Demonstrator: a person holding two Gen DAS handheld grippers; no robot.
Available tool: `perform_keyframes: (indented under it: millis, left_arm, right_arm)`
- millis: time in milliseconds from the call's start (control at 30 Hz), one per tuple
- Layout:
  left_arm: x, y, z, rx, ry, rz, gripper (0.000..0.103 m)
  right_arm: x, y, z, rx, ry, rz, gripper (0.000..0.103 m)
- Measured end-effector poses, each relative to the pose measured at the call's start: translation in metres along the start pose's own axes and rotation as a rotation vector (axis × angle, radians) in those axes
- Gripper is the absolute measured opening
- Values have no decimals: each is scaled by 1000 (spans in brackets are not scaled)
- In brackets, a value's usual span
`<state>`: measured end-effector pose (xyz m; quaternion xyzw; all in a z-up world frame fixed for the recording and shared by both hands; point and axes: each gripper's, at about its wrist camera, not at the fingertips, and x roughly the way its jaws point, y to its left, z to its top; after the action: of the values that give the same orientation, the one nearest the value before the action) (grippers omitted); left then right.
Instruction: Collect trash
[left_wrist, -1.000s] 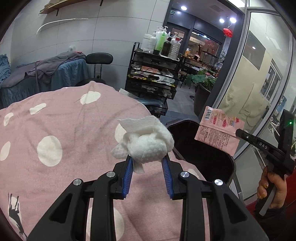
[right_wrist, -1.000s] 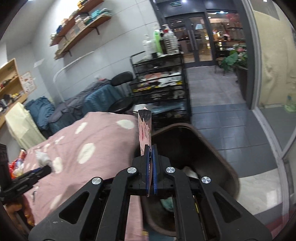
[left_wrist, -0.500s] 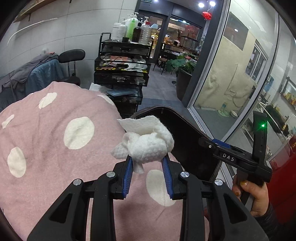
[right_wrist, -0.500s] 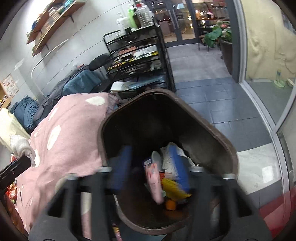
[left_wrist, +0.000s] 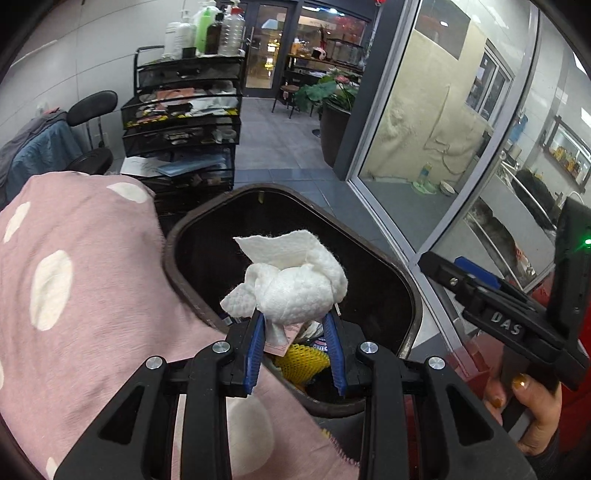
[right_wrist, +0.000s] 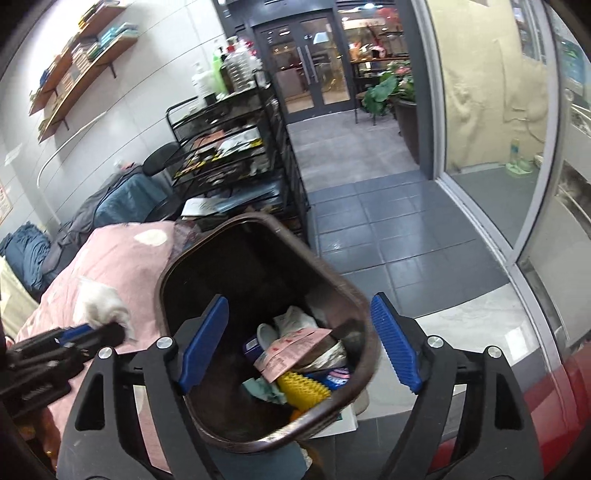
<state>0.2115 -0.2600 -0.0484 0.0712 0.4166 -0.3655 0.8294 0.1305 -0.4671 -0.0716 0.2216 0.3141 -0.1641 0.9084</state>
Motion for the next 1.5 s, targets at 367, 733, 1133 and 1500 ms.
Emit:
perform_keyframes:
  millis: [367, 733, 1133, 1500]
  left_arm:
    - [25, -16, -1, 36, 33, -16, 57]
    - [6, -28, -2, 95, -63, -15, 92]
    - [-71, -9, -19, 61, -238, 91, 98]
    - [-140, 45, -69, -72, -351, 328, 98]
  right_arm:
    - [-7, -36, 6, 70, -8, -70, 86]
    - [-8, -37, 3, 66, -13, -67, 90]
    - [-24, -6, -2, 15, -62, -4, 95]
    - [-56, 75, -26, -149, -144, 196, 98]
